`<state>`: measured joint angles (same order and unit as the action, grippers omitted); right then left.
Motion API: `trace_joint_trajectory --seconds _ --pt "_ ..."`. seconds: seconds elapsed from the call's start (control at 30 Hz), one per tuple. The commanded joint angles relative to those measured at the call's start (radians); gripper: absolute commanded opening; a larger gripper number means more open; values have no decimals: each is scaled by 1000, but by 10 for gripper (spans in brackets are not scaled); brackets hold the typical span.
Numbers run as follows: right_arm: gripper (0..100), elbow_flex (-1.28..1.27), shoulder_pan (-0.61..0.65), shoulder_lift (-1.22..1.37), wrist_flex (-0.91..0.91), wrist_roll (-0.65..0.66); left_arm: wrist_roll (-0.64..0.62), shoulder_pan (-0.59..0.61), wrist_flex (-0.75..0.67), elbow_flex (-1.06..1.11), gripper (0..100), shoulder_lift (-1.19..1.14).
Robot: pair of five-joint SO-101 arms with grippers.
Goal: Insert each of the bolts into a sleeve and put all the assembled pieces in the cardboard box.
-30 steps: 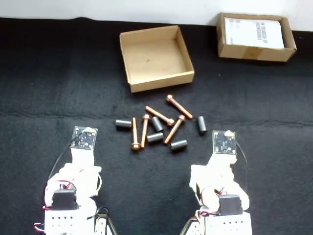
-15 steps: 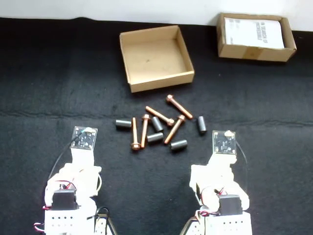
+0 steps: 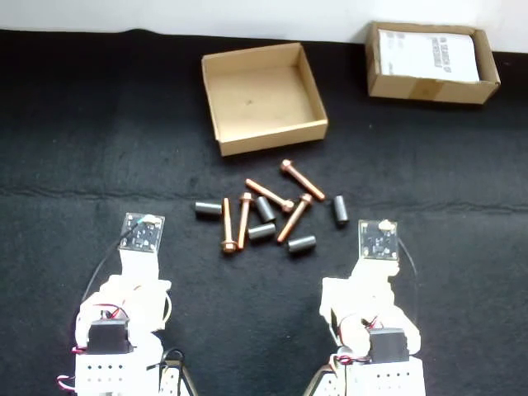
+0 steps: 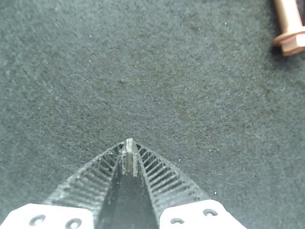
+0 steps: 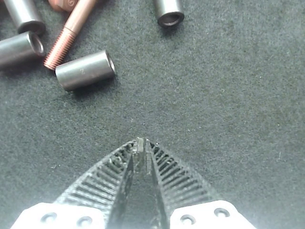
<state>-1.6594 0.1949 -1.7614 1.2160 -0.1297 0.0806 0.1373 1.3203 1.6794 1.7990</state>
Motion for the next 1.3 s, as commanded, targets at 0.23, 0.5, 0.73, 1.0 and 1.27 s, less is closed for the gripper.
trace_joint_trajectory --seconds 0.23,0.5,0.73,1.0,1.27 --pt "22 -131 5 -10 -2 -3 6 -7 3 15 24 8" --pt "22 -134 19 -10 -162 -8 6 -7 3 15 24 8" --pt "26 -122 16 -10 -286 -5 6 -7 3 15 24 8" --pt "26 61 21 -4 -344 -5 6 -7 3 15 24 8" --pt "26 412 21 4 27 -5 6 -33 0 15 25 12"
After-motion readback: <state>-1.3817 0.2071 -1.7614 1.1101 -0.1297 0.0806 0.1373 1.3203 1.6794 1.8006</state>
